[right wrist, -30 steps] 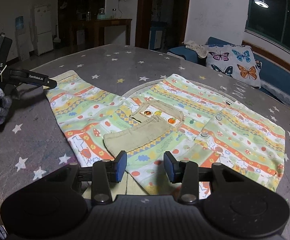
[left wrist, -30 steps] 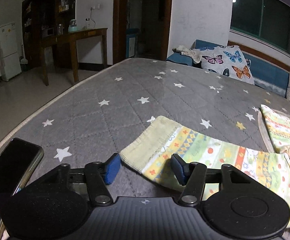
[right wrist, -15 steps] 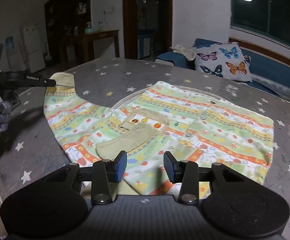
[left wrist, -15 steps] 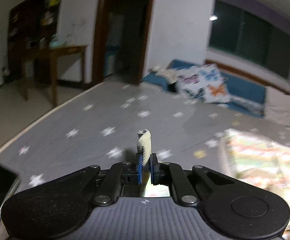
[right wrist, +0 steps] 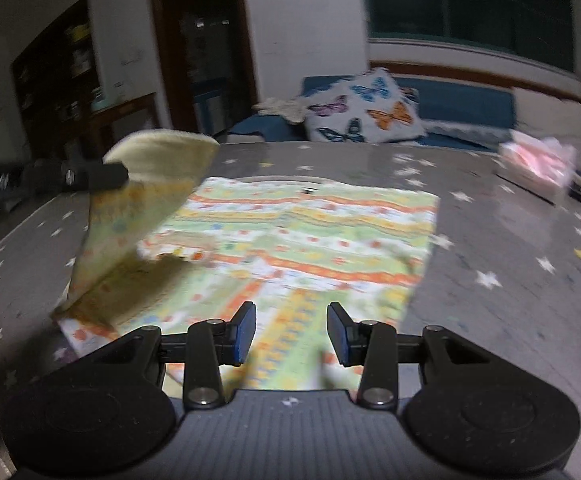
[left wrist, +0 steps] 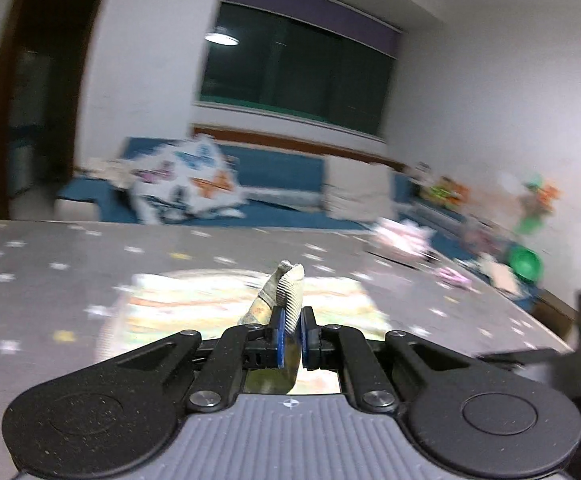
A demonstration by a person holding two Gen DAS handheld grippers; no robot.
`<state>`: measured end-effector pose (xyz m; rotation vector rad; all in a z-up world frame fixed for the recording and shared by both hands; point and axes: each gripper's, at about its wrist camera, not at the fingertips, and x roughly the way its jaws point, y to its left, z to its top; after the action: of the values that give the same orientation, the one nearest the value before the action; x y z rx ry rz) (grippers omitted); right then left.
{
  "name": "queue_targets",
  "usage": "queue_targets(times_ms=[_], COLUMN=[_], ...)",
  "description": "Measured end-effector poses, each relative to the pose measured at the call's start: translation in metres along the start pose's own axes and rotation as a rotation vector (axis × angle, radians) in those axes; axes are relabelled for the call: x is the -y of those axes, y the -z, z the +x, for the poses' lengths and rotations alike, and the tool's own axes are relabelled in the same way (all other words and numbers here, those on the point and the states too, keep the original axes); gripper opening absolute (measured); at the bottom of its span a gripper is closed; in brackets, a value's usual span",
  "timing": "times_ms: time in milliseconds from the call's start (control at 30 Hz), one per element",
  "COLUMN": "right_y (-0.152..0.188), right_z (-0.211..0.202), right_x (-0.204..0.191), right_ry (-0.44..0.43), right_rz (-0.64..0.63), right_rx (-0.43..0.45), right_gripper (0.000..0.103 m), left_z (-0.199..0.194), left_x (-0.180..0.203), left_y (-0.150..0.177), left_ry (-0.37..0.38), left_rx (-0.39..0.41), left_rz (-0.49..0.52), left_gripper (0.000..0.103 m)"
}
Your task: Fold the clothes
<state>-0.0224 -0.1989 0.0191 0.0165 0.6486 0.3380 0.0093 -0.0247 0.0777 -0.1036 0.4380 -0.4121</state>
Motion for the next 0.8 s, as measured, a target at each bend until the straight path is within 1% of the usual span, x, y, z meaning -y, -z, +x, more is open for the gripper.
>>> queue_targets(times_ms=[67,100,133,167,233,300,333,367,400,533,600,667,733,800], right_y=[0.003,0.004,0.006,0.007,0.008,0.008,0.008,0.006,0.005,0.002,0.003,0.003,0.004,0.003], right_z=[-0.002,-0.004,-0.004,-0.005,-0.004,-0.003,-0.003,0.000,0.002,0.013,0.020,0.030,0.038,0.043], right_x=[0.010,0.015,0.019,0.022,0.026,0.026,0.026,0.025,0.022,0.012,0.009,0.007,0.007,0.007], right_ry=[0.019,0.028,0.033,0.034,0.033,0.025,0.019,0.007,-0.003,-0.039,-0.046,-0.033,-0.020,-0.019], right_rz=[0.023,0.035,0.050,0.061,0.079,0.090,0.095,0.098,0.100,0.100,0.099,0.097,0.098,0.104], right_rx=[-0.003,-0.004,-0.008,-0.011,-0.016,-0.018,-0.020,-0.021,-0.022,-0.042,-0.056,-0.072,-0.083,-0.085], right_gripper=[0.040,0.040,0.040,0.040,0.040,0.039,0.039,0.039,0.039,0.039,0.037,0.035,0.032,0.029], left_z=[0.014,0.020,0.025,0.027,0.028,0.025,0.023,0.019,0.016,0.009,0.009,0.011,0.013,0.018], left_x=[0.018,0.024,0.029,0.033,0.036,0.033,0.029,0.024,0.018,-0.012,-0.031,-0.049,-0.063,-0.071], left_y=[0.008,0.014,0.020,0.027,0.038,0.043,0.045,0.045,0.045,0.043,0.045,0.047,0.048,0.049], left_ry=[0.046,0.063,0.079,0.088,0.096,0.099,0.096,0.084,0.064,-0.039,-0.107,-0.163,-0.197,-0.212], left_rx=[-0.035,-0.061,-0.087,-0.108,-0.133,-0.143,-0.141,-0.133,-0.126,-0.115,-0.130,-0.146,-0.158,-0.173], left_rz=[0.038,0.053,0.065,0.080,0.109,0.124,0.130,0.137,0.140,0.120,0.094,0.071,0.054,0.041], left_gripper=[0.009,0.012,0.012,0.013,0.017,0.034,0.038,0.043,0.044,0.044,0.042,0.042,0.042,0.042])
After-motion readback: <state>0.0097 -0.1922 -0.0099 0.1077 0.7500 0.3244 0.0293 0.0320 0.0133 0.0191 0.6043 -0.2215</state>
